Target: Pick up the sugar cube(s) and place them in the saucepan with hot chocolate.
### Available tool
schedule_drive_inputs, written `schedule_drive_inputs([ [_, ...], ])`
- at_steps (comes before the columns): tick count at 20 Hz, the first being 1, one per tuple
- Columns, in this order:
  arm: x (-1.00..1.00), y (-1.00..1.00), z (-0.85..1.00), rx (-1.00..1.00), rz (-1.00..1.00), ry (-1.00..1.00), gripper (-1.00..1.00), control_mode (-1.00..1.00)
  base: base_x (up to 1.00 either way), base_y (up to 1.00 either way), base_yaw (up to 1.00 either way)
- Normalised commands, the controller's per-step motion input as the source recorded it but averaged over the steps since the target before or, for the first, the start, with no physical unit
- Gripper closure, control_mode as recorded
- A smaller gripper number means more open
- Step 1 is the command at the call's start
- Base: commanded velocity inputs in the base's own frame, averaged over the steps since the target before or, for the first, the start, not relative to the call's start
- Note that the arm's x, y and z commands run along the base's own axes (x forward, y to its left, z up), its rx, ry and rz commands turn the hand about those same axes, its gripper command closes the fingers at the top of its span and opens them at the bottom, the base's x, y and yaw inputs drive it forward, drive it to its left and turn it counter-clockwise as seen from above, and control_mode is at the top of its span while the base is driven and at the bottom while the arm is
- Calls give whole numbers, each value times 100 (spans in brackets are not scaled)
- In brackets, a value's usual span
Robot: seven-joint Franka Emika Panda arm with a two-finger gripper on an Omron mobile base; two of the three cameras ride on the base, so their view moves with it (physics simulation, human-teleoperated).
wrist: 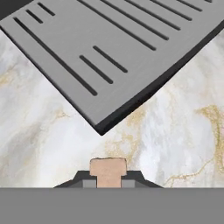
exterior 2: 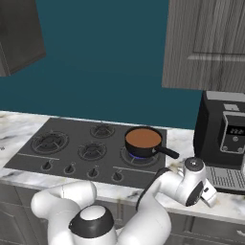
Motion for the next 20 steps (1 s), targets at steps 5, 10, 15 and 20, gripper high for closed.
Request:
schedule_drive_inputs([
  [5,-27,0,7,0,0,-4,100,-100,0,0,0],
  [10,-37,1,24,0,0,-7,100,-100,0,0,0],
  [15,-43,21,49,0,3,-13,100,-100,0,0,0],
  [20,-50,49,72,0,8,-16,100,-100,0,0,0],
])
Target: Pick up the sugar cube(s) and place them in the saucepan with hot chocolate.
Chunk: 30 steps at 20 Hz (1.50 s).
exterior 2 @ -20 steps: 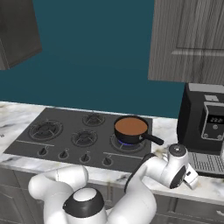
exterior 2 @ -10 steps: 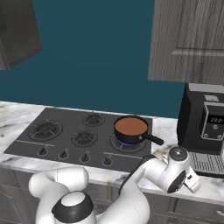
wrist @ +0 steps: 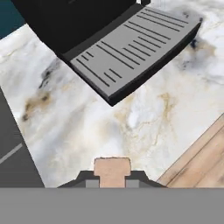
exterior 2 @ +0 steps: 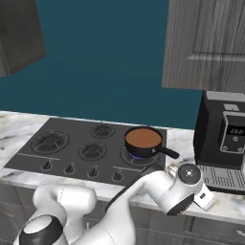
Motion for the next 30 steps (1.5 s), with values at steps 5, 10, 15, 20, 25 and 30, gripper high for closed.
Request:
schedule_drive_inputs([
  [5,-37,75,78,0,12,-13,100,-100,0,0,0],
  [10,-16,86,98,0,10,-8,100,-100,0,0,0],
  [15,0,79,100,-2,10,-1,100,-100,0,0,0],
  [20,1,74,85,-1,14,0,100,-100,0,0,0],
  [25,32,59,30,-3,12,8,100,-100,0,0,0],
  [30,61,27,0,-9,4,19,100,-100,0,0,0],
])
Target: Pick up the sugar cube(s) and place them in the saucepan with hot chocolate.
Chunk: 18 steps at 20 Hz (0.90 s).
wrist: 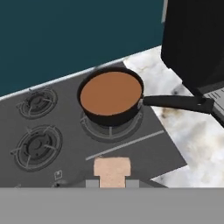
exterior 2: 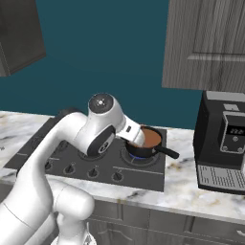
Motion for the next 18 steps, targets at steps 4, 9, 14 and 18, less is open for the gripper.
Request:
schedule_drive_inputs([
  [4,70,22,-1,-7,4,21,100,-100,0,0,0],
  [9,51,0,-26,-2,4,16,100,-100,0,0,0],
  [14,42,-10,-42,0,6,8,100,-100,0,0,0],
  [18,51,-10,-27,4,9,0,100,-100,0,0,0],
])
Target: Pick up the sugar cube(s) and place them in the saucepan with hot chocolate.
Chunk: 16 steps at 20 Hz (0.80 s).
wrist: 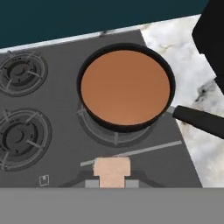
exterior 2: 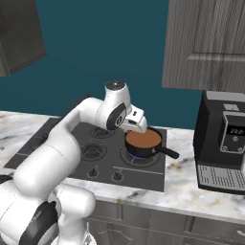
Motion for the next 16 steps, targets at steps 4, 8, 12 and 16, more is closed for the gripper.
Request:
schedule_drive_inputs([
  [4,68,-7,-26,2,8,0,100,-100,0,0,0],
  [8,58,0,-26,0,7,0,100,-100,0,0,0],
  [12,18,-3,-42,0,4,2,100,-100,0,0,0],
  [16,1,-7,-34,0,1,6,100,-100,0,0,0],
])
